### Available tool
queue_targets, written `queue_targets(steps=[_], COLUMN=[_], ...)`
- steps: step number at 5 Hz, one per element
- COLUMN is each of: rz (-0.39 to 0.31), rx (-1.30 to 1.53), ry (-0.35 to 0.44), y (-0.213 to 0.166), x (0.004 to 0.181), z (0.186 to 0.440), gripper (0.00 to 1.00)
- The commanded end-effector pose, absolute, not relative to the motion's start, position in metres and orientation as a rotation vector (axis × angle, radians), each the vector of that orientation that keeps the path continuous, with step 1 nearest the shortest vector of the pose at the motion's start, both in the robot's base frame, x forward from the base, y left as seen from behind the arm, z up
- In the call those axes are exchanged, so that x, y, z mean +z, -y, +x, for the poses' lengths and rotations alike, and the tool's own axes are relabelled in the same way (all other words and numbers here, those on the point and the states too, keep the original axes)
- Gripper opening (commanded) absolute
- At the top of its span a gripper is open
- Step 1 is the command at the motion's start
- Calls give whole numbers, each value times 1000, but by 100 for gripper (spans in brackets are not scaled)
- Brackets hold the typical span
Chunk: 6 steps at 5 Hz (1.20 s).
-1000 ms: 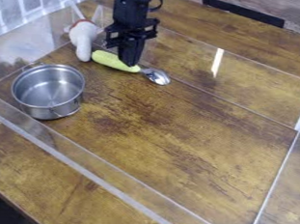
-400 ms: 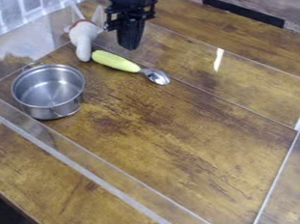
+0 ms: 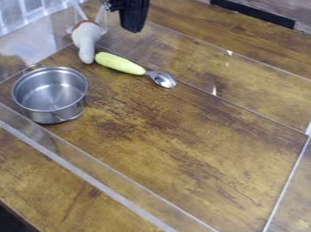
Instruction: Move the green spoon to the right
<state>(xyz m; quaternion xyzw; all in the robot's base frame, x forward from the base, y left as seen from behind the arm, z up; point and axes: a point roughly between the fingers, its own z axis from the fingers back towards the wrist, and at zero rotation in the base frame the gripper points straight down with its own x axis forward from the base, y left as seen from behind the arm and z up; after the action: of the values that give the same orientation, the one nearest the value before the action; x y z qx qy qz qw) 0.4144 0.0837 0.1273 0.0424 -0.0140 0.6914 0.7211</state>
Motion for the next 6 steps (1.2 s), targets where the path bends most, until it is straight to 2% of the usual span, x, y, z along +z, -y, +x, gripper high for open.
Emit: queue_targets(steps=[1,2,4,6], rz=[22,18,20,27], rx=[1526,1571,1440,1381], ry=[145,149,146,157], y=[-67,-58,-57,-58], x=[178,177,167,166], z=[404,400,396,395], gripper=[0,0,0,0])
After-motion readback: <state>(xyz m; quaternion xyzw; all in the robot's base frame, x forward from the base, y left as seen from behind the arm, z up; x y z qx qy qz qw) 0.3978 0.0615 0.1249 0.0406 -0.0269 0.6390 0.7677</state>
